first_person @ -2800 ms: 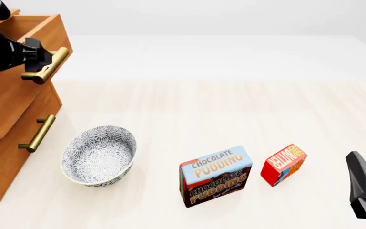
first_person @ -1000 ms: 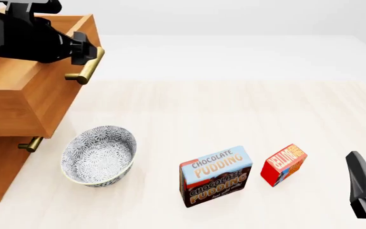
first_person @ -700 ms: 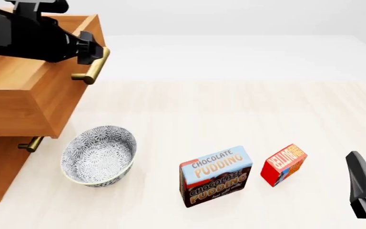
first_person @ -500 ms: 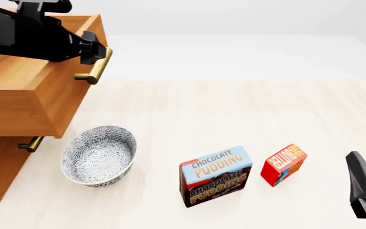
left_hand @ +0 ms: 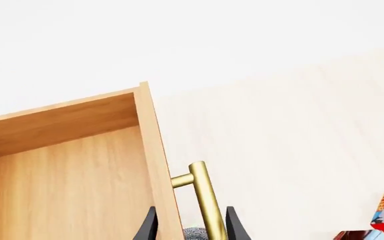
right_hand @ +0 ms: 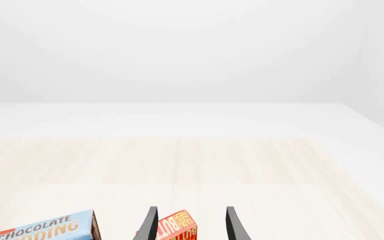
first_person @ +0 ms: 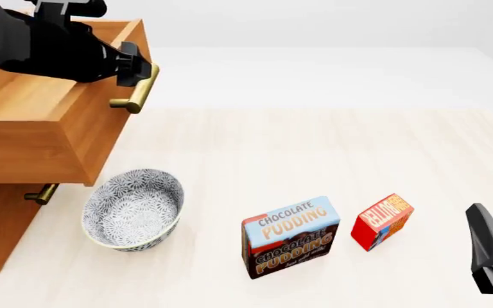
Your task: Put the butter at the back in the top drawer of the cabinet and close it.
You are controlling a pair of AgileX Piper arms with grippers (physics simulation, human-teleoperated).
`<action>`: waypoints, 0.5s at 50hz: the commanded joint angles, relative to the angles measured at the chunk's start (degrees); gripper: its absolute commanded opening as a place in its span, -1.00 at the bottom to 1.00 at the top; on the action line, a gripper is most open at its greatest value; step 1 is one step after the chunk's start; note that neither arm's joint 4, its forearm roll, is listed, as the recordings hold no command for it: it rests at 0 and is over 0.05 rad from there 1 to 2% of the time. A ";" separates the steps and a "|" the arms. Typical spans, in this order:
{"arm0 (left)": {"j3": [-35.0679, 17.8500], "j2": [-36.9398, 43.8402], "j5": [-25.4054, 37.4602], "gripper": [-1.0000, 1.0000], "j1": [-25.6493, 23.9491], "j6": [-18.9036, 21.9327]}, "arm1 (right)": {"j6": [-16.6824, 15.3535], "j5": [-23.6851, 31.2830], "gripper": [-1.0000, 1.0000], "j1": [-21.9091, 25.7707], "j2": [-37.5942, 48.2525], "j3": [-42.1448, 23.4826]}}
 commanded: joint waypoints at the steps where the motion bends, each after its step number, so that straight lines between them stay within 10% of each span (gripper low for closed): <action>1: 1.34 4.36 -0.05 1.00 -1.06 1.47 | 0.00 0.00 1.00 0.00 0.00 0.00; 25: 0.84 5.13 -0.26 1.00 -2.58 1.35 | 0.00 0.00 1.00 0.00 0.00 0.00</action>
